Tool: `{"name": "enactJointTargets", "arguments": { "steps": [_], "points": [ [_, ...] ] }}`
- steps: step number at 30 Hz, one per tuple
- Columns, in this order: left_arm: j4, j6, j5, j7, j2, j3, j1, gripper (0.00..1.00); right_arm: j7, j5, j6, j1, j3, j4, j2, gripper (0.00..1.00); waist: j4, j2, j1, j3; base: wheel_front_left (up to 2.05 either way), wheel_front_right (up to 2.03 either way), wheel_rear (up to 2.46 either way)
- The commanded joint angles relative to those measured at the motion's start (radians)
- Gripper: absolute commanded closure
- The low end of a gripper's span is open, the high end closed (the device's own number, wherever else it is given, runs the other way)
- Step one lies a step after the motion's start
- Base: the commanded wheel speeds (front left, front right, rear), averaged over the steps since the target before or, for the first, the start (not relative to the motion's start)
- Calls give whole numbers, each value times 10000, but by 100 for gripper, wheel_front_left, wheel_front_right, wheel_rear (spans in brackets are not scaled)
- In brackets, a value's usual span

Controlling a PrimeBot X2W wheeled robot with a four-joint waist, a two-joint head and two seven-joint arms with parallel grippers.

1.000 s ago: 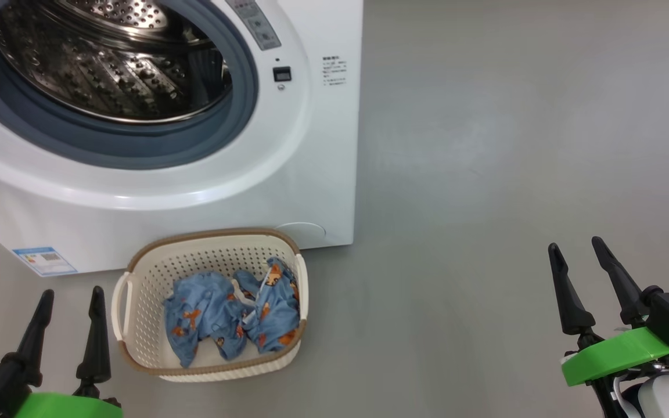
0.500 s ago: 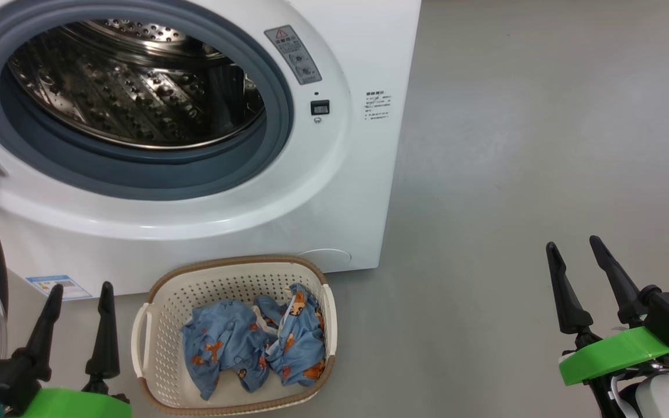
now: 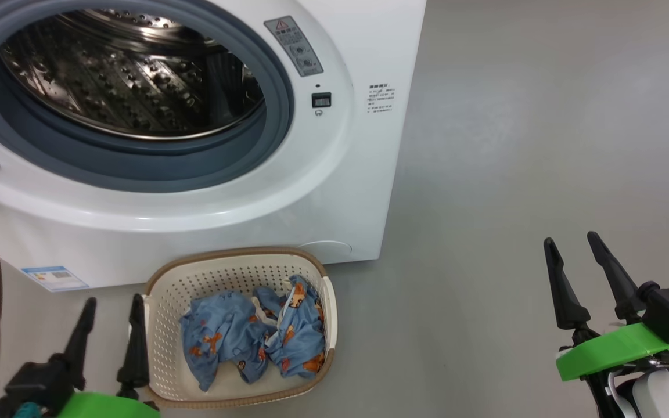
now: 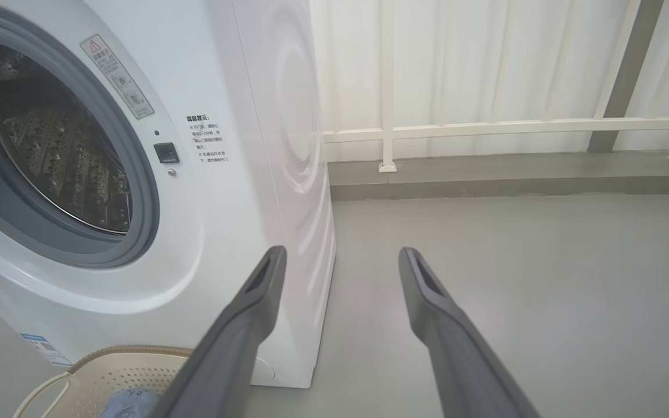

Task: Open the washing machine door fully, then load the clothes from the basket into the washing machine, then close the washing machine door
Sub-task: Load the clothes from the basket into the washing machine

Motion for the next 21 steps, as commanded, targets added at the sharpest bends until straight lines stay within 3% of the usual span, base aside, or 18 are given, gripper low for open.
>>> {"name": "enactJointTargets", "arguments": {
  "steps": [1, 11, 21],
  "points": [
    [-108, 6, -62, -63, 107, 267, -319, 0, -92, -6, 44, -350, 237, -292, -76, 0, -3, 0, 0, 116, 0, 0, 0],
    [1460, 6, 88, -63, -374, -229, -1153, 0, -92, -13, 44, -821, 203, -403, 111, 0, -72, 0, 0, 1076, 0, 0, 0],
    [3819, 6, 122, -63, -270, -803, -2843, 0, -92, -76, 44, -1517, 250, -539, 384, 0, -220, 0, 0, 2317, 0, 0, 0]
  ]
}}
